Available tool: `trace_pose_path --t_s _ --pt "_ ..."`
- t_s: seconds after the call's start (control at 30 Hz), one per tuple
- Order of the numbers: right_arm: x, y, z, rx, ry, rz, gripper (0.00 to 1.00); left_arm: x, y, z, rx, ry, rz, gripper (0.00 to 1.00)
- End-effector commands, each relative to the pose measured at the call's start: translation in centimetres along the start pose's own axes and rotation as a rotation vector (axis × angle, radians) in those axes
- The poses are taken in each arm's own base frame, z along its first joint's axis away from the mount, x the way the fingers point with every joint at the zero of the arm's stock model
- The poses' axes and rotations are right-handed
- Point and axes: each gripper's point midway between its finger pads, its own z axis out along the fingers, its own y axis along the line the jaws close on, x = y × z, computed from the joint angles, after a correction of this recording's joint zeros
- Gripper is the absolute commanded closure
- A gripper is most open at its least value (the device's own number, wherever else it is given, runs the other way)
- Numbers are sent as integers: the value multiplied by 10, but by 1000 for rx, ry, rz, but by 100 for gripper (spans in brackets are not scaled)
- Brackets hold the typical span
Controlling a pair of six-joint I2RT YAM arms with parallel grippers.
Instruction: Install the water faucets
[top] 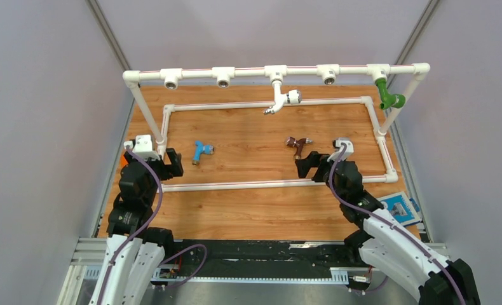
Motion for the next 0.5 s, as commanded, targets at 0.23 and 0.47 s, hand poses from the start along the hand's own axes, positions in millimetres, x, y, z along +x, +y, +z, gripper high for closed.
trace_pose_path --t_s 0.23,0.47 --pt "35 5 42 7 196 -65 2 -5 -13 5 66 -13 14 0" --pt "46 -25 65 241 203 -125 22 -8 -11 1 58 -33 18 0"
